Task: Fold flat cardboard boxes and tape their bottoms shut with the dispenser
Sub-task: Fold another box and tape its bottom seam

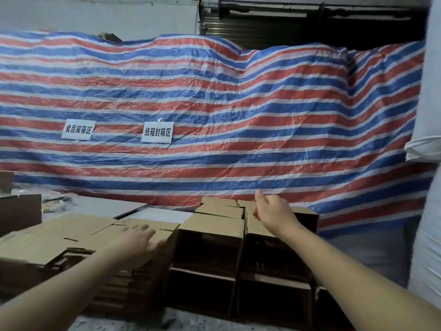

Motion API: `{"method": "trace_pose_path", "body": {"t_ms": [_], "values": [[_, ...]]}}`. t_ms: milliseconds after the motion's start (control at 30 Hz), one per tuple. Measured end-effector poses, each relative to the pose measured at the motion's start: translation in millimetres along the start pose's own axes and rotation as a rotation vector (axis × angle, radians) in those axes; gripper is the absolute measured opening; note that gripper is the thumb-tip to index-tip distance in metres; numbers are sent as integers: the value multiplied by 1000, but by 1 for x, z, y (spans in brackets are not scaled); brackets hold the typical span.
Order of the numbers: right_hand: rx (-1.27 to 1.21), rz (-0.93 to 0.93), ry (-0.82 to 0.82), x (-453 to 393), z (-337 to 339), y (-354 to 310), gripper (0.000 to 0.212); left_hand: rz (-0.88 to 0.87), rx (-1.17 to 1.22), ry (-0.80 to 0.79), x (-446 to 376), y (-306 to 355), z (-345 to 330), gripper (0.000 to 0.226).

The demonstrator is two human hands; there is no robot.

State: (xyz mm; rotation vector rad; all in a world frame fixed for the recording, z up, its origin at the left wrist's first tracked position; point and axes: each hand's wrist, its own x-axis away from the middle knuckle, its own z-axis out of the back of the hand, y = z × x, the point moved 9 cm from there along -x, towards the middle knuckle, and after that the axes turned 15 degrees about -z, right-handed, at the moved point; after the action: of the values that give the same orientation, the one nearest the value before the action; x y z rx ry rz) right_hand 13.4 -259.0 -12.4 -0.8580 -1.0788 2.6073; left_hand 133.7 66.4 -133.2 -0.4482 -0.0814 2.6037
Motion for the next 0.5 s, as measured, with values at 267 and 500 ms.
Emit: {"method": "trace_pose_path", "body": {"t_ms": [267,500], "values": [[267,54,-112,9,-31,10,44,-16,28,-84,13,3,-36,101],[397,70,-134,16,-43,16,44,-9,-67,-79,22,10,-34,73]]}}
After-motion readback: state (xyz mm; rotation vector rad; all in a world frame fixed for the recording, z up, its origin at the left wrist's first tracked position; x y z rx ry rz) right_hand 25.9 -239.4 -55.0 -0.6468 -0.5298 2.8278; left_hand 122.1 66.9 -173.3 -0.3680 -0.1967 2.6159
